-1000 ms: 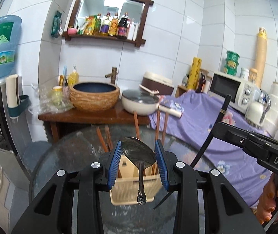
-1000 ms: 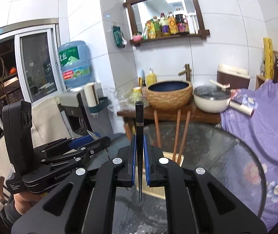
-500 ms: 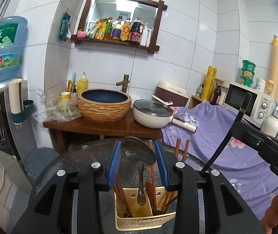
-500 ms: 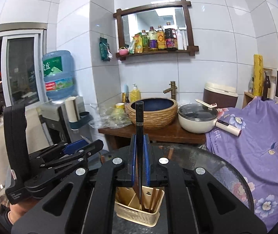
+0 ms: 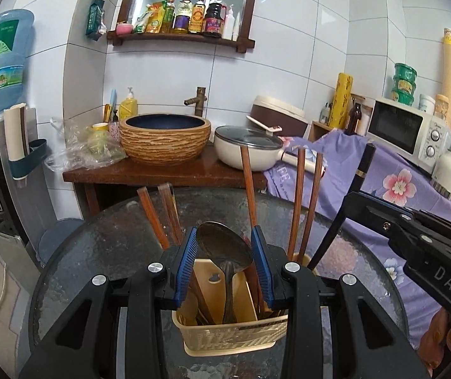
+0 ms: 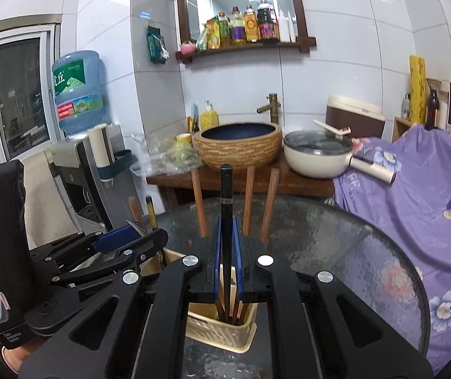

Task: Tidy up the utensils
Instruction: 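Lower spoon and black chopstick into the basket and open both tools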

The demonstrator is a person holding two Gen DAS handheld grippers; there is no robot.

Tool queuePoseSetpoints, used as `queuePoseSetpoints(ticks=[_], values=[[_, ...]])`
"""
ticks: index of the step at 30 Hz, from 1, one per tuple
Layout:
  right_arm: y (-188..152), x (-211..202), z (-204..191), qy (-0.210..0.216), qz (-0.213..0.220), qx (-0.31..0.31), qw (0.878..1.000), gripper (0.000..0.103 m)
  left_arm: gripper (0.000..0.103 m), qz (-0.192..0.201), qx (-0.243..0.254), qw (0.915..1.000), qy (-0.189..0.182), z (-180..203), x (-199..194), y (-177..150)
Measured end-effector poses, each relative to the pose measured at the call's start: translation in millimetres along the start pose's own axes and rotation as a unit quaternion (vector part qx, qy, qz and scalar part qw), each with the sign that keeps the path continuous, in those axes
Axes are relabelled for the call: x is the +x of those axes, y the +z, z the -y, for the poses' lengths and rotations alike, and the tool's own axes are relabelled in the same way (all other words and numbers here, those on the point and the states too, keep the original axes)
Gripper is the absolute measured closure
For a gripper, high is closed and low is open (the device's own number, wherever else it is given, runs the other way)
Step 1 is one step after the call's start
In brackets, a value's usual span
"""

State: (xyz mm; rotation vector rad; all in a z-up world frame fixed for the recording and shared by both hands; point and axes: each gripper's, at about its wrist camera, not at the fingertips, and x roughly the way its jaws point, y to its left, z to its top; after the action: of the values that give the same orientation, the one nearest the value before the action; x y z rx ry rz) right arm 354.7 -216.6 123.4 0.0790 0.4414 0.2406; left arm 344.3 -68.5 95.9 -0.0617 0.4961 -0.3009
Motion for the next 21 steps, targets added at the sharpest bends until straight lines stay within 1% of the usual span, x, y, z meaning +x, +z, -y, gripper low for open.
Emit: queuePoseSetpoints(ticks=[2, 4, 8, 12, 13, 14, 15, 16, 17, 19, 20, 21], values=[[-6.6, 4.5, 1.9, 0.001, -0.007, 0.003, 1.0, 0.095, 0.068, -0.008, 0.001, 1.0, -0.002, 0.8, 4.2, -5.2], [-10.9, 4.2, 2.4, 0.001, -0.003, 0.001, 1.0, 0.095, 0.068, -0.013, 0.001, 0.9999, 0.001, -0.3, 8.2, -10.5], [-12.2, 4.1, 2.5, 0.001, -0.003, 0.0, 1.0, 0.095, 0.068, -0.024, 0.005, 0.9997, 0.003, -2.5, 15.9, -17.0], [-12.4, 1.7, 4.3, 0.001, 0.003, 0.003, 1.0, 0.093, 0.067, -0.026, 0.002, 0.9997, -0.001, -4.0, 15.6, -18.5], [-12.5, 0.5, 4.6, 0.0, 0.005, 0.004, 1.0, 0.089, 0.063, -0.022, 0.003, 0.9997, -0.001, -3.7, 13.2, -18.1], [-13.2, -1.2, 5.3, -0.001, 0.008, 0.005, 1.0, 0.075, 0.058, -0.018, 0.003, 0.9998, 0.0, -3.7, 10.8, -18.0], [-13.9, -3.1, 5.6, -0.003, 0.01, 0.007, 1.0, 0.063, 0.056, -0.016, 0.003, 0.9999, -0.001, -3.7, 8.4, -17.8], [-14.4, -6.7, 6.9, -0.006, 0.018, 0.01, 1.0, 0.046, 0.054, -0.013, 0.002, 0.9999, -0.002, -3.7, 6.2, -17.9], [-14.8, -10.0, 7.9, -0.008, 0.026, 0.012, 1.0, 0.045, 0.053, -0.009, 0.0, 0.9999, -0.004, -4.1, 2.5, -17.6], [-14.8, -16.1, 8.6, -0.011, 0.034, 0.009, 0.999, 0.045, 0.05, -0.003, -0.004, 0.9999, -0.009, -4.4, -6.2, -17.4], [-15.0, -18.3, 9.2, -0.01, 0.034, 0.009, 0.999, 0.044, 0.045, -0.001, -0.004, 0.9999, -0.011, -4.0, -9.1, -17.9], [-15.9, -21.2, 10.3, -0.009, 0.035, 0.011, 0.999, 0.042, 0.043, 0.004, -0.003, 0.9999, -0.012, -3.8, -14.4, -18.7]])
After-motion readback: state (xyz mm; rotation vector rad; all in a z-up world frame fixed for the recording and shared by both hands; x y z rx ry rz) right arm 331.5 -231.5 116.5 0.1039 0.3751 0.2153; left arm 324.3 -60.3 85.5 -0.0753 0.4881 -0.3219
